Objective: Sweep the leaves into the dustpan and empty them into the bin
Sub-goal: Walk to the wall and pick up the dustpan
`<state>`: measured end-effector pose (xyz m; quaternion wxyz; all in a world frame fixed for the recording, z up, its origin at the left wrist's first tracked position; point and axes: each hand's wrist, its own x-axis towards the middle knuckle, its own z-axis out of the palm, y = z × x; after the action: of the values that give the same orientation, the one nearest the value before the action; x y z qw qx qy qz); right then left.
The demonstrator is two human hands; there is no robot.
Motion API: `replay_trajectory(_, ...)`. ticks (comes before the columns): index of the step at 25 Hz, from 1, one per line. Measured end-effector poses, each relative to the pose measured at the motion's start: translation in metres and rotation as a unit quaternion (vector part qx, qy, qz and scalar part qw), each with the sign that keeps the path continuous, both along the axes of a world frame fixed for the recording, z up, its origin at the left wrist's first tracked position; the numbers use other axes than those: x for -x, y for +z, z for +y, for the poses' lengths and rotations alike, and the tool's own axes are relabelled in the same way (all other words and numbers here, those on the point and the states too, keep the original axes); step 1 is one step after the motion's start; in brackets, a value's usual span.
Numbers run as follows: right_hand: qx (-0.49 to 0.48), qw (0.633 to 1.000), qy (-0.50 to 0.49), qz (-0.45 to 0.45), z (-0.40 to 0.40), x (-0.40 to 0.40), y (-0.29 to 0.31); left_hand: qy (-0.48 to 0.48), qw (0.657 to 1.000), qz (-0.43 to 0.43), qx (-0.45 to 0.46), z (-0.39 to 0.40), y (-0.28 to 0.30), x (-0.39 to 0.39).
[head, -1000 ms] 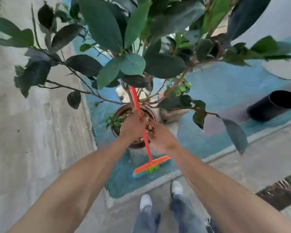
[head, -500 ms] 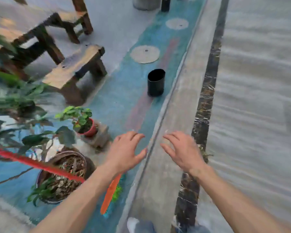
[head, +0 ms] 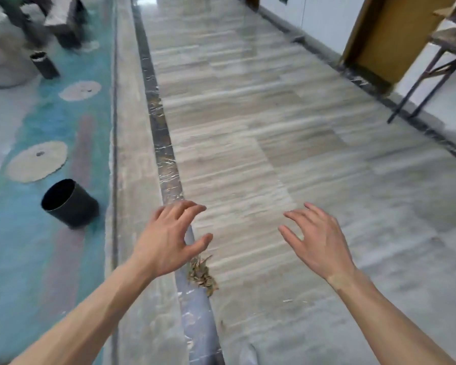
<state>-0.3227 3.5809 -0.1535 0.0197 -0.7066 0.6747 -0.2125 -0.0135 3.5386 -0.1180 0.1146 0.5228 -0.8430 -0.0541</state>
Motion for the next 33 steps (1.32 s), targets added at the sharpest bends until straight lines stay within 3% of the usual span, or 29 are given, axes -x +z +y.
replay_trajectory(7,0.092,0.988,-0.119,-0.022,-0.073,0.119,-0.004,-0.096,0.994,0.021,0.035,-0.141,0.019,0.153)
replay_trajectory(10,0.083,0.990,-0.114,0.015,-0.115,0.145,-0.011,-0.127,0.990,0.031,0.059,-0.188,0.009,0.203)
replay_trajectory(23,0.046,0.984,-0.093,0.146,-0.459,0.344,0.027,-0.108,0.991,0.042,0.065,-0.520,-0.014,0.391)
replay_trajectory(33,0.068,0.989,-0.069,0.108,-0.785,0.476,0.030,-0.045,0.992,0.024,0.114,-0.816,-0.012,0.523)
